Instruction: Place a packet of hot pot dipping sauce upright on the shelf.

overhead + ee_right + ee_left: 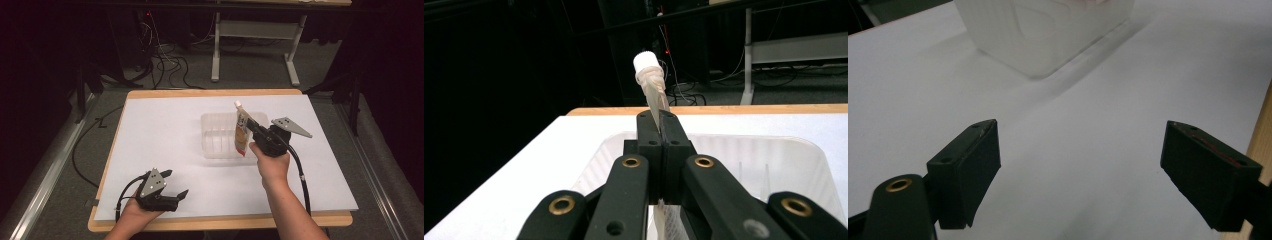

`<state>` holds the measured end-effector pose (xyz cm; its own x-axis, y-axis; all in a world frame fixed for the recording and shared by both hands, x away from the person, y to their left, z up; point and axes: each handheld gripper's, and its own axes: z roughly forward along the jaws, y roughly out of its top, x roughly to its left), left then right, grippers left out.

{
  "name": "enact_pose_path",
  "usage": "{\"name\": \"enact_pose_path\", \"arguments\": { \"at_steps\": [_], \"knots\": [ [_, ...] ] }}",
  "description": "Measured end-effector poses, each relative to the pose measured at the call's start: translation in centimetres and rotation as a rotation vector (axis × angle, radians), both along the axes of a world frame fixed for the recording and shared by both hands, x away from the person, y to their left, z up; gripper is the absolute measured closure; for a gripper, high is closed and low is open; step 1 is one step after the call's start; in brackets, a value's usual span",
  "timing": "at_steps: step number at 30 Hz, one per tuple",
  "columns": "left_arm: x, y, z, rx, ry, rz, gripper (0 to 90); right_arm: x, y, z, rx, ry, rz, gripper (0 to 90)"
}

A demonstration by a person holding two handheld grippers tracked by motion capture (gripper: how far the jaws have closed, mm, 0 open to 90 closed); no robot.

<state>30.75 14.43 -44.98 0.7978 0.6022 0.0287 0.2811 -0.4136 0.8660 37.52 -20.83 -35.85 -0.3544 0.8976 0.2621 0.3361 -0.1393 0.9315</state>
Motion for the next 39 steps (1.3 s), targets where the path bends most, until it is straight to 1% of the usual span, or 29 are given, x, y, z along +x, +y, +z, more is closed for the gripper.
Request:
{"name": "enact_pose_path", "arguments": {
  "at_steps": [4, 5, 9, 14, 18, 23, 26, 32, 33, 39],
  "knots": [
    [0.0, 0.0, 0.0, -0.001, 0.001, 0.0, 16.7, 1.2, 0.1, -0.4, 0.003, 0.0, -0.014, 90.0],
    [0.0, 0.0, 0.0, -0.001, 0.001, -0.001, 16.7, 1.2, 0.1, -0.4, 0.003, 0.0, -0.014, 90.0],
    [0.0, 0.0, 0.0, -0.001, 0.003, -0.001, 16.7, 2.1, -0.1, -0.5, 0.005, 0.004, -0.028, 90.0],
    [0.0, 0.0, 0.0, -0.001, 0.004, -0.004, 16.7, 3.1, -0.2, -0.6, 0.004, -0.002, -0.04, 90.0],
    [0.0, -0.1, 0.0, 0.003, 0.005, -0.008, 16.7, 3.5, 0.0, -0.7, 0.005, -0.003, -0.037, 90.0],
    [0.0, 0.0, 0.0, 0.001, 0.006, -0.007, 16.7, 4.3, 0.5, -1.0, -0.013, -0.006, -0.035, 90.0],
    [0.0, 0.0, 0.0, 0.0, 0.006, -0.005, 16.7, 4.5, 0.7, -1.2, -0.023, -0.015, -0.025, 90.0],
    [0.1, -0.1, -0.1, 0.0, 0.008, -0.005, 16.7, 4.6, 1.0, -1.6, -0.042, -0.028, -0.024, 90.0],
    [0.0, -0.1, -0.1, 0.0, 0.008, -0.006, 16.7, 4.6, 1.0, -1.7, -0.036, -0.027, -0.024, 90.0],
    [0.0, -0.2, -0.1, 0.002, 0.009, -0.01, 16.7, 4.9, 1.0, -2.1, -0.038, -0.016, -0.024, 90.0]
  ]
}}
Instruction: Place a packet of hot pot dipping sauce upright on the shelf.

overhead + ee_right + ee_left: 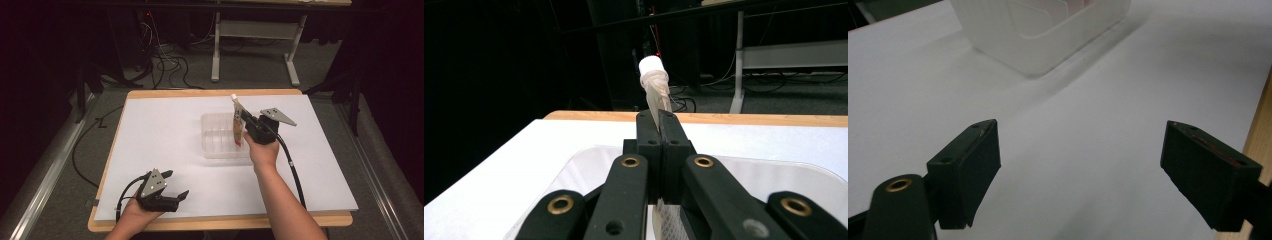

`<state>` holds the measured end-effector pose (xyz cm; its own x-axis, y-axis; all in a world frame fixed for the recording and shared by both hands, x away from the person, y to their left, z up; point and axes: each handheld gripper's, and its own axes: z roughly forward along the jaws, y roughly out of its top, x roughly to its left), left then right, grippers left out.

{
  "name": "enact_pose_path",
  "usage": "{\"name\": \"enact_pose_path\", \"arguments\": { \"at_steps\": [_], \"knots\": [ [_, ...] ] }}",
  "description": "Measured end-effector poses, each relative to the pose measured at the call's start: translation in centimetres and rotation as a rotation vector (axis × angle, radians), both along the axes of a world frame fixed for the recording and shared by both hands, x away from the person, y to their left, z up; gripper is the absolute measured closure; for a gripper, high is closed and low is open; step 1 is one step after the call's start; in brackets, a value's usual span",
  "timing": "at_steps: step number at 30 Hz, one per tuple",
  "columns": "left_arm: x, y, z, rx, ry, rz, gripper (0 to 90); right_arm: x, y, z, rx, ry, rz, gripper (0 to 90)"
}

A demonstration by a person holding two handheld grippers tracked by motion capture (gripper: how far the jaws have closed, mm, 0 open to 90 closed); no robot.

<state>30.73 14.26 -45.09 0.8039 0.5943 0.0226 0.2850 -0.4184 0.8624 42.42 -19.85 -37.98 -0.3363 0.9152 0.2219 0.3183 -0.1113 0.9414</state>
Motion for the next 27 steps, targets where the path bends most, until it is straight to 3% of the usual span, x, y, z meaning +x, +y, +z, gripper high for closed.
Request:
{"name": "enact_pose_path", "arguments": {
  "at_steps": [11, 27],
  "knots": [
    [0.0, 0.0, -0.1, 0.005, 0.001, -0.007, 16.7, -0.6, -0.1, -1.7, 0.001, 0.015, 0.012, 90.0],
    [-0.1, -0.1, -0.1, 0.012, 0.002, -0.018, 16.7, -2.3, -0.4, -2.3, -0.011, 0.018, 0.048, 89.6]
  ]
}}
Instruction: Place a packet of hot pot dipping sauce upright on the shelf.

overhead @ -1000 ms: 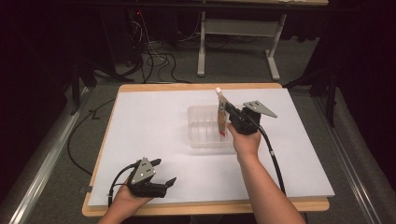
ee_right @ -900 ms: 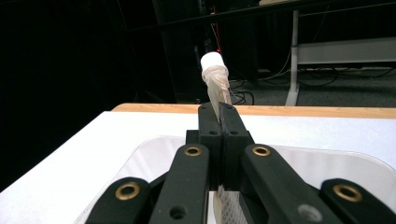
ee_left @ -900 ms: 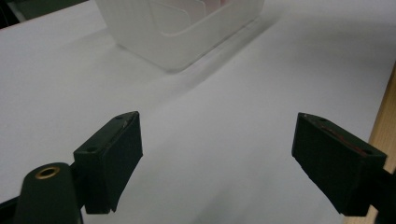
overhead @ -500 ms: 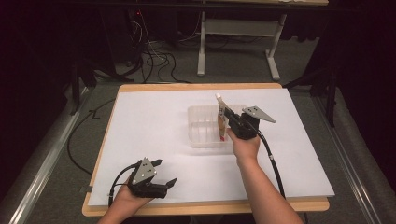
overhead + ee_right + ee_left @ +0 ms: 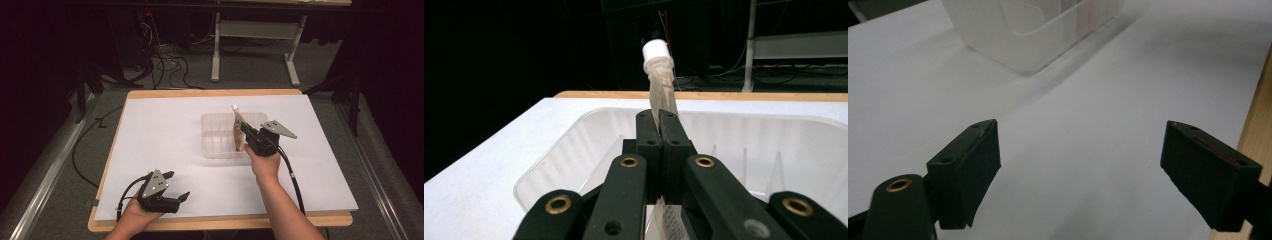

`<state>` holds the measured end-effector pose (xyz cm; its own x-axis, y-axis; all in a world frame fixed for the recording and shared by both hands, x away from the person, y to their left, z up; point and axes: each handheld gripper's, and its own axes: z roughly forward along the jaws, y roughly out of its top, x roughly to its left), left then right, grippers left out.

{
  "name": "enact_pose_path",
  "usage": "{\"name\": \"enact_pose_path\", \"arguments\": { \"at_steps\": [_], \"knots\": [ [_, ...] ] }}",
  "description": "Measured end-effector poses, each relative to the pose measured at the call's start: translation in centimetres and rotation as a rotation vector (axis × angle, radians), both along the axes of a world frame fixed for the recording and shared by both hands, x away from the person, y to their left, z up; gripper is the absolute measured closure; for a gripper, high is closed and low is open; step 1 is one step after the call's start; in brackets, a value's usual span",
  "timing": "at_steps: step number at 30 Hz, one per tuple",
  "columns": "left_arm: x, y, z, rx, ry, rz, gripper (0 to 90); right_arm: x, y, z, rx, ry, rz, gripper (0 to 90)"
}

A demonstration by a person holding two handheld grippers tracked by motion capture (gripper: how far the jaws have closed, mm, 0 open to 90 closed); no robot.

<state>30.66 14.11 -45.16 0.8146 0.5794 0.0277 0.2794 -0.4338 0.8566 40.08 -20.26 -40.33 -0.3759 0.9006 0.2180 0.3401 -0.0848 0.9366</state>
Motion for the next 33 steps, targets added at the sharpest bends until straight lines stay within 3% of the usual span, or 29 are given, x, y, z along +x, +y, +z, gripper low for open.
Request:
{"name": "enact_pose_path", "arguments": {
  "at_steps": [5, 17, 21, 25, 33],
  "knots": [
    [0.0, 0.0, 0.0, -0.003, -0.001, 0.002, 16.7, 0.0, -0.2, 0.1, -0.006, 0.01, 0.009, 85.0],
    [0.0, 0.0, 0.0, -0.002, -0.002, 0.004, 16.7, -0.3, -0.1, 0.9, -0.06, 0.041, 0.049, 54.7],
    [0.1, 0.0, 0.0, 0.001, 0.0, 0.003, 16.7, -0.8, -0.1, 1.2, -0.105, 0.035, 0.072, 41.2],
    [0.0, -0.1, 0.0, 0.001, -0.001, 0.005, 16.7, -1.3, -0.3, 1.5, -0.13, 0.03, 0.101, 33.6],
    [0.1, 0.0, 0.0, -0.001, 0.0, 0.01, 16.7, -2.5, -1.2, 1.9, -0.13, 0.014, 0.12, 22.9]
  ]
}}
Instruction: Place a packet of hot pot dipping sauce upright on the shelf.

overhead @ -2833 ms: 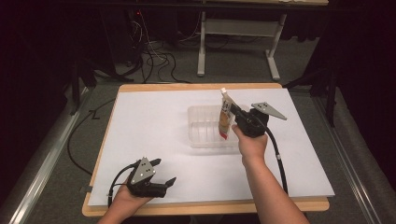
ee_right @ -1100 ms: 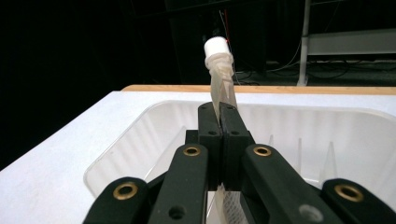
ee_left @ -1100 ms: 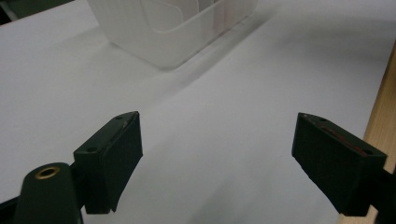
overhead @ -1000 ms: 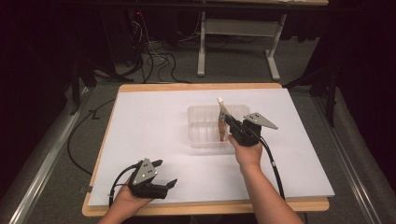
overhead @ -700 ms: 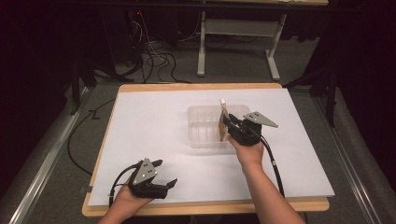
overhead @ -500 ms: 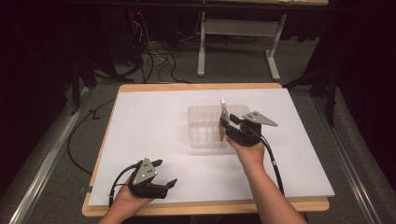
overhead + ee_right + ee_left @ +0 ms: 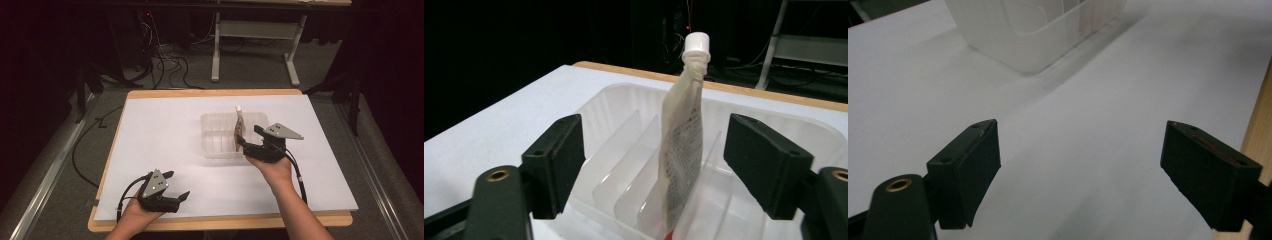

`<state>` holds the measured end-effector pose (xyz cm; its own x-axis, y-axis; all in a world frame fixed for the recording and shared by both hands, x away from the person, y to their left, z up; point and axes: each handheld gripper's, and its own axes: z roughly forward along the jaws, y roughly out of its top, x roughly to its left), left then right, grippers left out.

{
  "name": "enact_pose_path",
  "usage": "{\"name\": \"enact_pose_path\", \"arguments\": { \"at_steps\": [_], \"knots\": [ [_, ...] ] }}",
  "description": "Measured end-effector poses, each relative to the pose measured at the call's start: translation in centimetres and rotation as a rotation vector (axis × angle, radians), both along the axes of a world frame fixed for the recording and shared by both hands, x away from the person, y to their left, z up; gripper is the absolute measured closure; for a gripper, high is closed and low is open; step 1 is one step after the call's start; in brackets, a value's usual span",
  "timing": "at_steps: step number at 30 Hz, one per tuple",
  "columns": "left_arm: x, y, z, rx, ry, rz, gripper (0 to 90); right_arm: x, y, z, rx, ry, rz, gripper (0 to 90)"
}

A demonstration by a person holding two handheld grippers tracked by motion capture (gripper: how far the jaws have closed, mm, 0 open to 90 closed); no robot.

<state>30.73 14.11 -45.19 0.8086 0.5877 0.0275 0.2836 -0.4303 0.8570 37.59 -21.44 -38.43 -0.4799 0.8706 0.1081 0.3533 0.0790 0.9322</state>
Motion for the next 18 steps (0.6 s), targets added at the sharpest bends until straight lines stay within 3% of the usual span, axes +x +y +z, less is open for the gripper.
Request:
{"name": "enact_pose_path", "arguments": {
  "at_steps": [7, 14, 18],
  "knots": [
    [0.1, 0.1, 0.0, -0.003, -0.003, 0.008, 16.7, -1.4, -2.0, -0.1, -0.001, -0.011, -0.028, 16.5],
    [0.1, 0.2, 0.0, -0.002, -0.001, 0.012, 16.6, -3.7, -5.1, -0.7, -0.008, -0.004, -0.072, 16.0],
    [0.1, 0.2, 0.0, -0.002, 0.0, 0.015, 16.6, -5.5, -6.7, -1.8, -0.051, 0.012, -0.113, 15.9]
  ]
}}
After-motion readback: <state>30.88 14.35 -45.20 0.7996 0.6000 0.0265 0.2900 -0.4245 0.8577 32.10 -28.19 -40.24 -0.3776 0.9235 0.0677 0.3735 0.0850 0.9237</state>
